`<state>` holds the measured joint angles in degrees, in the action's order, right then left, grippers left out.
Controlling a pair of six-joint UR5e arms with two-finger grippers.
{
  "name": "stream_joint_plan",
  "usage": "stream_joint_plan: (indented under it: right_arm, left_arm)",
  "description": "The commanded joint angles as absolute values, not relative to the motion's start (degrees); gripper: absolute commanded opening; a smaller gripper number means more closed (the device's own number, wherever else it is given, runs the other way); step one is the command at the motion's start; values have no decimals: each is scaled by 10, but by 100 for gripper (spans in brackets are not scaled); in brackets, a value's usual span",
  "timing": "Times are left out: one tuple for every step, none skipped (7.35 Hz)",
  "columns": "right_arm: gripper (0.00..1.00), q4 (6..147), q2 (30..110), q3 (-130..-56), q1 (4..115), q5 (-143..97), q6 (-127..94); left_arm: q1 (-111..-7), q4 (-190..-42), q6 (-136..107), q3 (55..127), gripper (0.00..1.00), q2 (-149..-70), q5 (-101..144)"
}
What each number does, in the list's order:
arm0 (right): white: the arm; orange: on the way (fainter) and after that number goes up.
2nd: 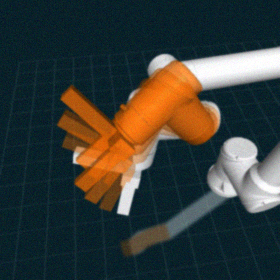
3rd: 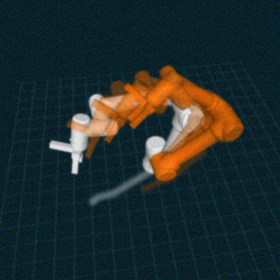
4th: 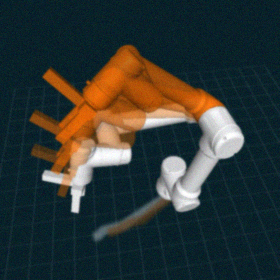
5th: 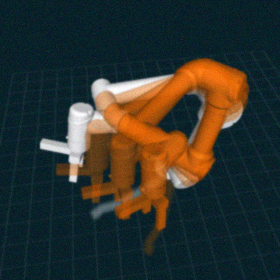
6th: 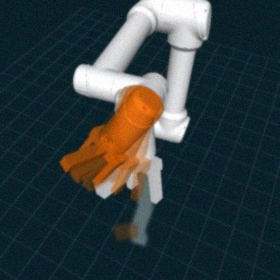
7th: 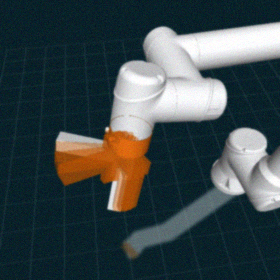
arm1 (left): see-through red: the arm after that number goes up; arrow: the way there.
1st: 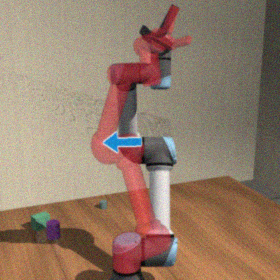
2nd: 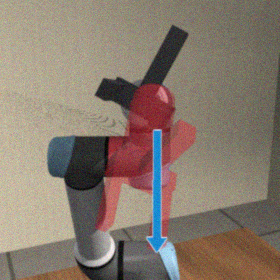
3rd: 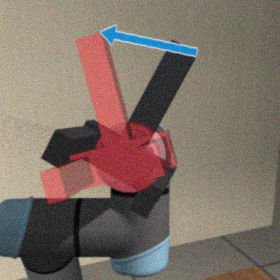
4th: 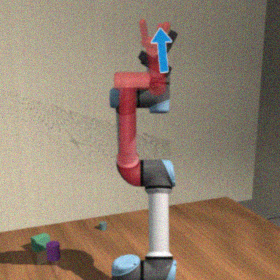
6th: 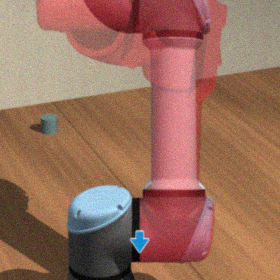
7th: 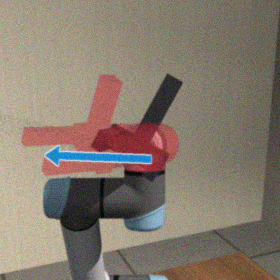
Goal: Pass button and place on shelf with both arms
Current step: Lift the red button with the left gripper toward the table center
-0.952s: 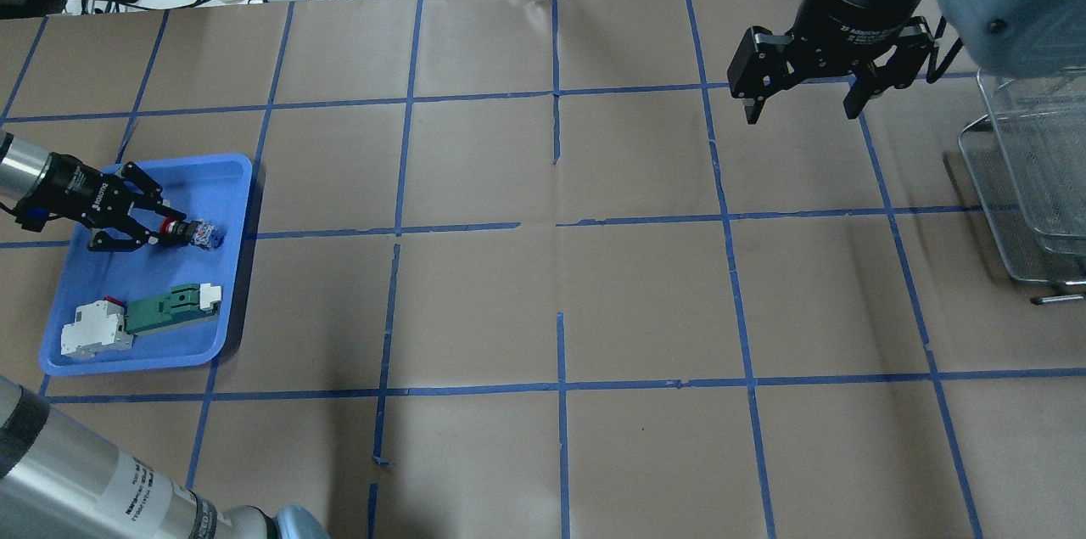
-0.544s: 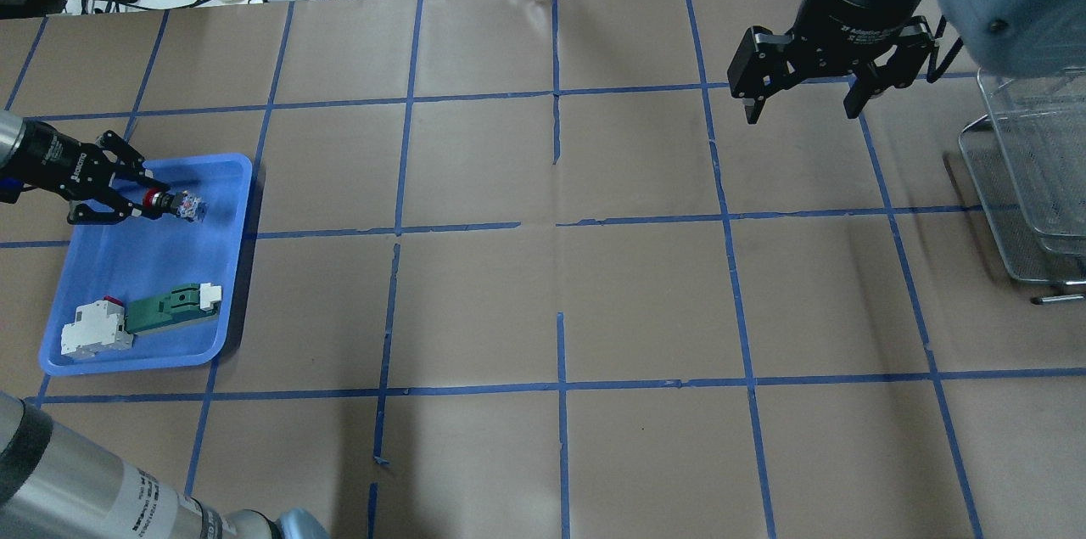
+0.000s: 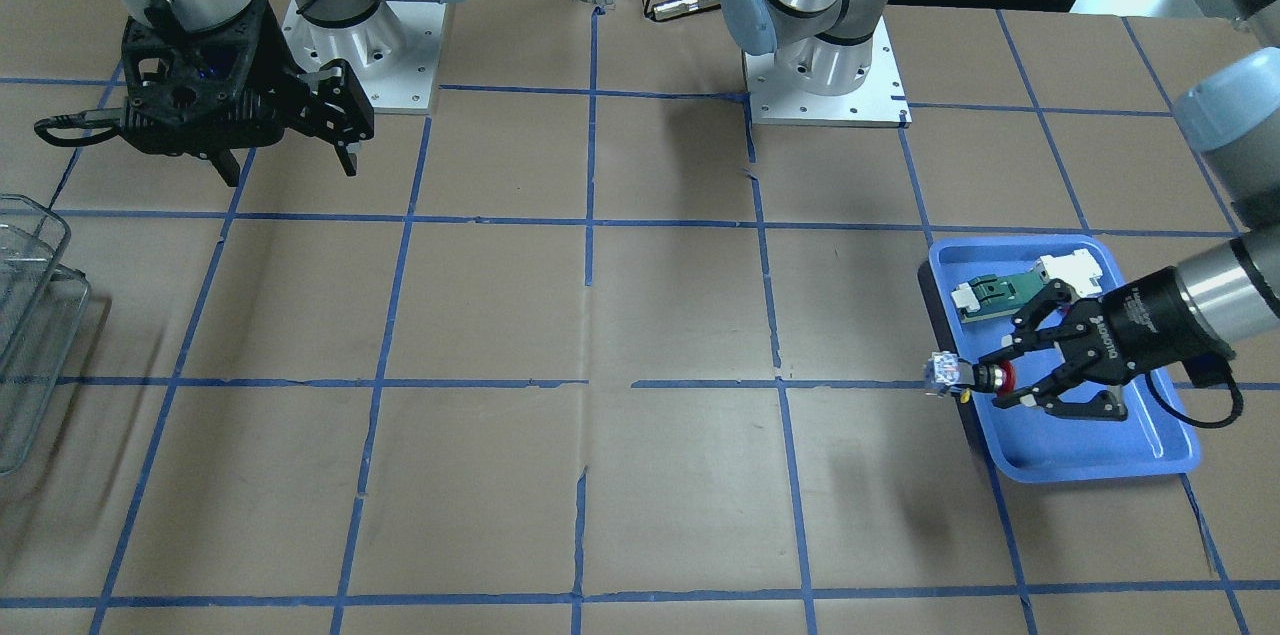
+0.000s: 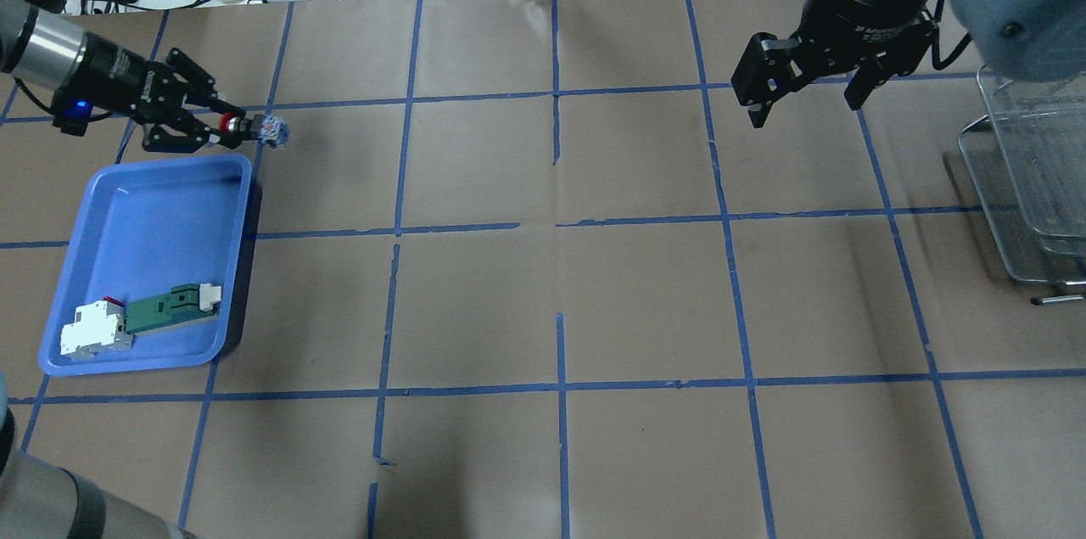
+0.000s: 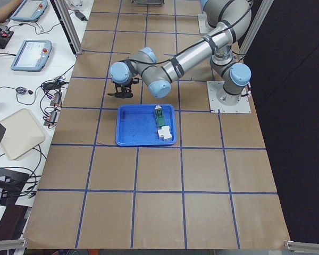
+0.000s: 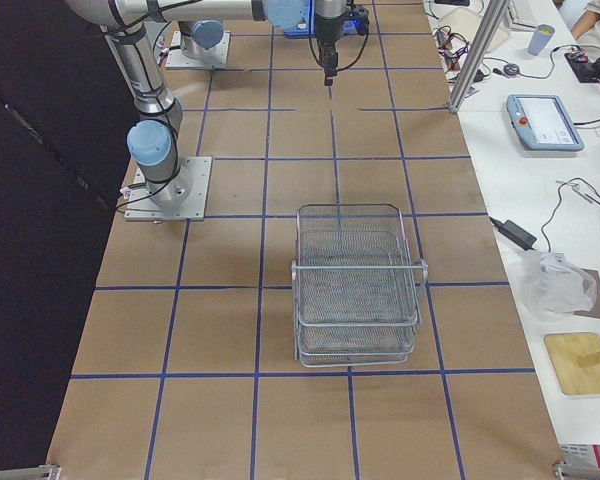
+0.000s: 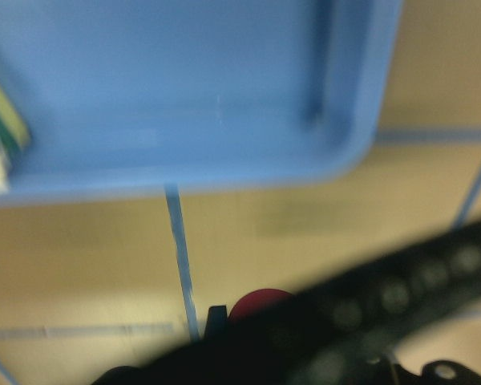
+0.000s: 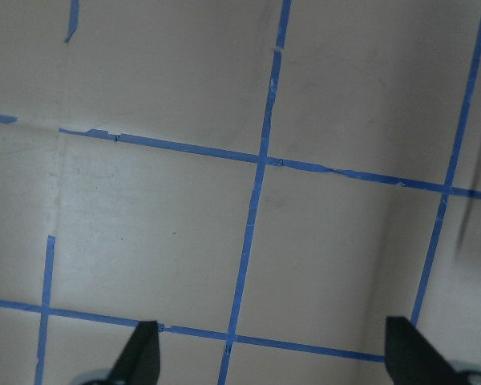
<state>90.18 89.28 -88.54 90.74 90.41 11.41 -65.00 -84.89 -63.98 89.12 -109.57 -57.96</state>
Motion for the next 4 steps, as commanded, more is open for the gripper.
stream_joint_plan:
  right_arm:
    - [100,903,896,-882,907,845,252]
    - [100,924,901,-882,908,826,334]
    - [100,923,904,-884,908,804,413]
    - [100,919,905,-885,908,781,486]
  left_arm:
    - [-780,-843,-799,901,0,-1051,-542]
    - [-833,-840,-846,903,0,-1039,-513]
    - [-869,-826,-897,902,0,-1029,-508]
    - [-897,-804,-946,903,0,-1023,-507]
